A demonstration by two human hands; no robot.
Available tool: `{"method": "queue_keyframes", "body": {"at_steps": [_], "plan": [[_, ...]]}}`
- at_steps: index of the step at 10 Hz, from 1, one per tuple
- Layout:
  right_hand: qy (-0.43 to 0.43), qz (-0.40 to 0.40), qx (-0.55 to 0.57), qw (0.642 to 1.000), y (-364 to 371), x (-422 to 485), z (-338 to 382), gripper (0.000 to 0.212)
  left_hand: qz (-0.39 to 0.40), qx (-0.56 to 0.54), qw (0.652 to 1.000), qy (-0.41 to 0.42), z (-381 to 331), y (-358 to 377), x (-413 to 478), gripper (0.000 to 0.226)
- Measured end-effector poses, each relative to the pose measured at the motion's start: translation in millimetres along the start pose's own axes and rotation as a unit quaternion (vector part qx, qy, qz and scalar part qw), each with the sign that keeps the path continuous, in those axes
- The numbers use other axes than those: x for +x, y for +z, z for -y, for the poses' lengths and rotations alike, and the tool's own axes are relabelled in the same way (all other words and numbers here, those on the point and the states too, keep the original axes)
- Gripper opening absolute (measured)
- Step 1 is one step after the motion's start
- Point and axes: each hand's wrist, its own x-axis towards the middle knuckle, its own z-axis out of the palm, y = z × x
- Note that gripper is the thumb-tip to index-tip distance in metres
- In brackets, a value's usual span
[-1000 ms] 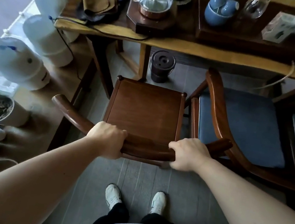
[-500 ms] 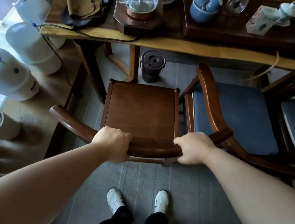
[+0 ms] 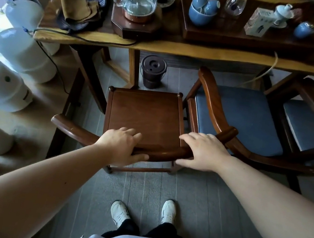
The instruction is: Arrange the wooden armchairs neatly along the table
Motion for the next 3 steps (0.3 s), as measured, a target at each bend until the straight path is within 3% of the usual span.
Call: {"method": "queue_keyframes", "body": {"at_steps": [2,3], "plan": [[-0.022,-0.160,-0.016,0.987,-67.5,3.7,7.7,0.086,-0.129,0.088,0.987,0.037,19.6,-77.8,9.9,0.072],[-0.018,-0.228,-0.049,0.972,-114.8,0.7,8.7,0.090,-0.170,0.127,0.977,0.011,21.4,-131.9,15.9,0.074]]}}
